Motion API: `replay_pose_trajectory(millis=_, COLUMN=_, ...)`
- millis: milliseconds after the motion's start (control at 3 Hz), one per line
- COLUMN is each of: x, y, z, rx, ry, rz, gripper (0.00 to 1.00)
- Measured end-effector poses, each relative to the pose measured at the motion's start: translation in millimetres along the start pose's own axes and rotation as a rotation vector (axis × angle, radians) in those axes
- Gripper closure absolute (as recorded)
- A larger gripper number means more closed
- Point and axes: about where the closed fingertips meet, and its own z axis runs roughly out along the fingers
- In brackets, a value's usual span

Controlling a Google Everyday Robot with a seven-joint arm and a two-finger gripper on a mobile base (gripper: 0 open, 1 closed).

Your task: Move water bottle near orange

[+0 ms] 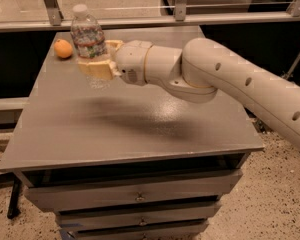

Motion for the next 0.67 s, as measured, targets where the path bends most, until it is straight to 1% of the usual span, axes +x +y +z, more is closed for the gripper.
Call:
replay_pose_trajectory(millis=333, x=0.5, y=1.4, z=0.8, rx=-0.003, ry=0.001, rz=0.000, gripper=1.00)
replay_pose_trajectory(millis=667, x=-0.6, y=0.1, z=1.3, rx=0.008, ry=-0.014, rz=0.003, gripper=1.00)
